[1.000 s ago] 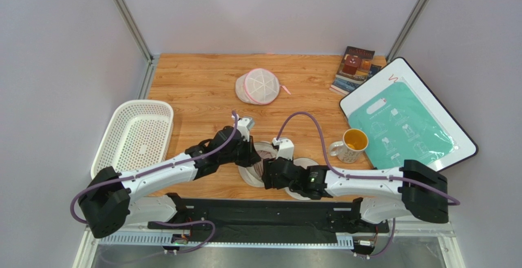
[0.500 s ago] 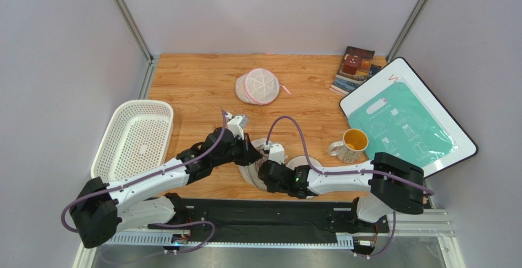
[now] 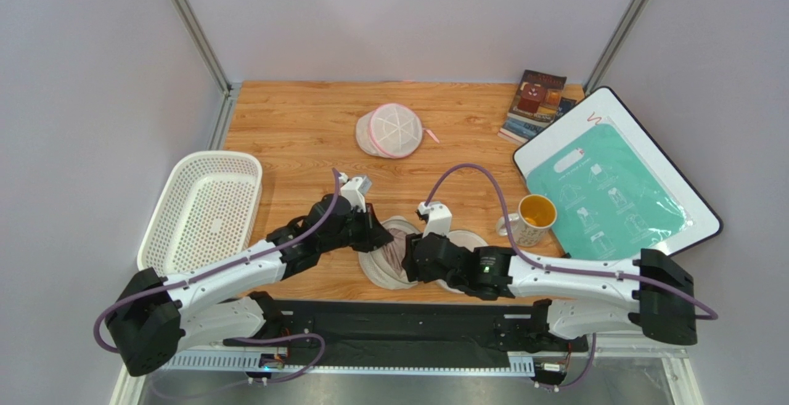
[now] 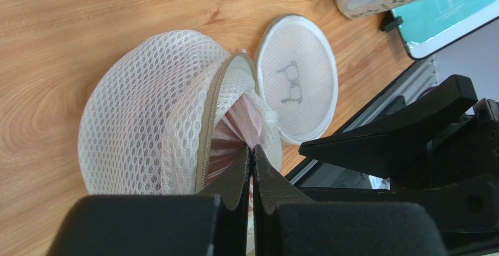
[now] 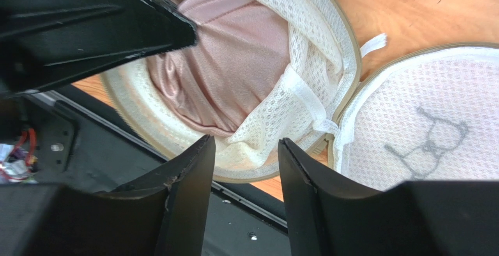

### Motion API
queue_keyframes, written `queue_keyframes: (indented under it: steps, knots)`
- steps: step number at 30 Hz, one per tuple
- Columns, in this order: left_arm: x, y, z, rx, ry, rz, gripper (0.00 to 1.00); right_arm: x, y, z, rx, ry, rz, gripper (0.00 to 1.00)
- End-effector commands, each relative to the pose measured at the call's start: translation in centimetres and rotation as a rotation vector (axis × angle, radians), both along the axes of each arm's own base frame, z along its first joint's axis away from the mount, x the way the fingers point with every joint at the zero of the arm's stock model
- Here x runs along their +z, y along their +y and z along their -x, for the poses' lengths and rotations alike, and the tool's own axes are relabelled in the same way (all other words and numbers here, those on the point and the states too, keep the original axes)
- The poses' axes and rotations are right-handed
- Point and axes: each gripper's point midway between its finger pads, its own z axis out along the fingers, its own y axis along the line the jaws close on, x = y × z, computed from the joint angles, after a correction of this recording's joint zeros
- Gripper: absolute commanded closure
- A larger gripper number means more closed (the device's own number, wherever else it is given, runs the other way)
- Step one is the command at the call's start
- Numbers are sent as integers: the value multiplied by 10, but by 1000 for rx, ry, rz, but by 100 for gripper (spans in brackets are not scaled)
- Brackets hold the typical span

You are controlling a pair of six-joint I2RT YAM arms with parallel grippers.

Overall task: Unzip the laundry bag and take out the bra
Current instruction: Pick up the bra from the laundry bag.

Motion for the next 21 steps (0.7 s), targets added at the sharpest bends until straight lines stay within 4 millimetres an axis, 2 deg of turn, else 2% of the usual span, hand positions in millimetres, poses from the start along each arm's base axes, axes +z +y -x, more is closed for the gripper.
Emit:
queue_keyframes:
  steps: [1,5,9,21]
  knots:
    - [54,-21,-8,-32,-70,148,100,19,-10,-4,-25,-49,-31,49]
    - [57,-26,-8,-29,-56,187,100,22,-2,3,6,-36,-134,47]
    - [50,-24,-12,9,-42,192,100,37,10,13,56,-56,-226,42]
    - [40,-12,-14,107,-11,221,100,47,52,12,167,-177,-170,33]
